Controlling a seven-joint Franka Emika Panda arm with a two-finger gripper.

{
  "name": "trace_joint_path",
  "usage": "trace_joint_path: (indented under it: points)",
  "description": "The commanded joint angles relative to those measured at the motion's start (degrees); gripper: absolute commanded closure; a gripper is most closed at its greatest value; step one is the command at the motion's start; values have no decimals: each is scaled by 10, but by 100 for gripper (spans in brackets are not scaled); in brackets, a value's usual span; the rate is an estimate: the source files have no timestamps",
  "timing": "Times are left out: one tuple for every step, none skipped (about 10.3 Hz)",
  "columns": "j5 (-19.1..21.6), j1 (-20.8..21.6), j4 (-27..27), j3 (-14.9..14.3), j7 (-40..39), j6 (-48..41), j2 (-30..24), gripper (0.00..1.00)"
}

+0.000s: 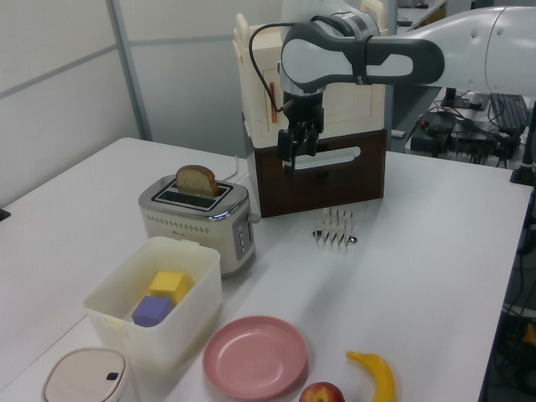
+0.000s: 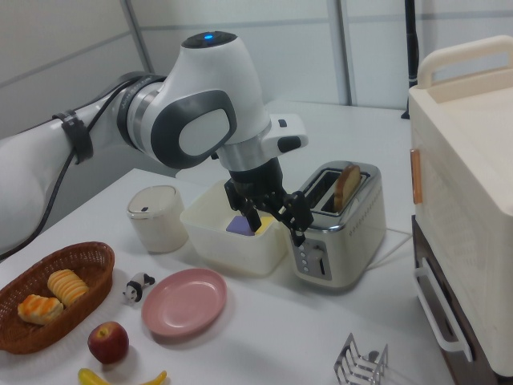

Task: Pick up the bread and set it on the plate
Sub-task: 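Move the open gripper toward the silver toaster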

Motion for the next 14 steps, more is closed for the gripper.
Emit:
trace_joint_path:
  points:
    - [-4, 0, -18, 3, -17, -16, -20, 0]
    - [-5, 0, -18, 3, -17, -16, -20, 0]
    - [-5, 0, -18, 3, -17, -16, -20, 0]
    - [-4, 0, -18, 4, -15, -15, -20, 0]
    - [-4, 0, -18, 4, -14, -15, -19, 0]
    - [-3, 0, -18, 4, -13, -13, -18, 0]
    - [-3, 0, -17, 4, -13, -10, -16, 0]
    - [-3, 0, -17, 4, -13, -9, -15, 0]
    - [-1, 0, -17, 4, -13, -8, -15, 0]
    - [2, 0, -17, 4, -12, -7, -13, 0]
    - [1, 0, -16, 4, -12, -3, -6, 0]
    - [4, 0, -16, 4, -10, 32, -5, 0]
    - [11, 0, -17, 5, 2, 68, -4, 0]
    - [17, 0, -17, 5, 18, 89, 2, 0]
